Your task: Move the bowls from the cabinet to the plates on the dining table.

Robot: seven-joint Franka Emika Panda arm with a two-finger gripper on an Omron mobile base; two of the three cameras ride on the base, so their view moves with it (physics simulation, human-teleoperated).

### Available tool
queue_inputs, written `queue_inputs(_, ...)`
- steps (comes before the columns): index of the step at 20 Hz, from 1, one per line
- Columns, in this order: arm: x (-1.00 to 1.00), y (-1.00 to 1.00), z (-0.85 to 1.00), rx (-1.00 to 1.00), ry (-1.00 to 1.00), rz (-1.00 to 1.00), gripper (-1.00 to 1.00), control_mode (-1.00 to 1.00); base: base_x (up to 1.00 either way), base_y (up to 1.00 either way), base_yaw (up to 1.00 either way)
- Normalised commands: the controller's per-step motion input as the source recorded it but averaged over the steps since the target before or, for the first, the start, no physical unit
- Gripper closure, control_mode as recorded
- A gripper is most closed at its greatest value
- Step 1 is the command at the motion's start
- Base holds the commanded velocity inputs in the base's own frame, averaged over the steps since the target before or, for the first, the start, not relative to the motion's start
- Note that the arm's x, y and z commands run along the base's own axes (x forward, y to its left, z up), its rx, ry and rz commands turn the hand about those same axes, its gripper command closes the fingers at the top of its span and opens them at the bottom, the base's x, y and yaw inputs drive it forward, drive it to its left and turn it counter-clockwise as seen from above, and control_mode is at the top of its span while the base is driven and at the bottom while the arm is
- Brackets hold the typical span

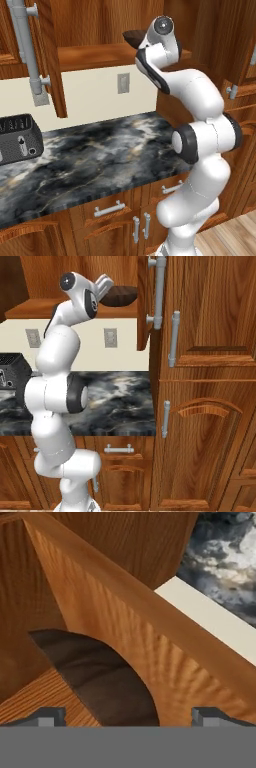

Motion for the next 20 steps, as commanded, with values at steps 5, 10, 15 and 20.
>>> queue_inputs(5, 0.62, 0.00, -0.19, -0.09, 0.02, 0.00, -1.00, -1.00, 0.00, 0.00, 0.00)
queue_inputs(10, 0.62, -0.01, -0.02, -0.05, 0.01, 0.00, -1.00, -1.00, 0.00, 0.00, 0.00)
queue_inputs(15, 0.58, -0.01, -0.03, -0.01, 0.00, 0.00, -1.00, -1.00, 0.00, 0.00, 0.00)
queue_inputs(20, 0.52, 0.00, -0.36, -0.02, 0.05, 0.00, -1.00, -1.00, 0.00, 0.00, 0.00)
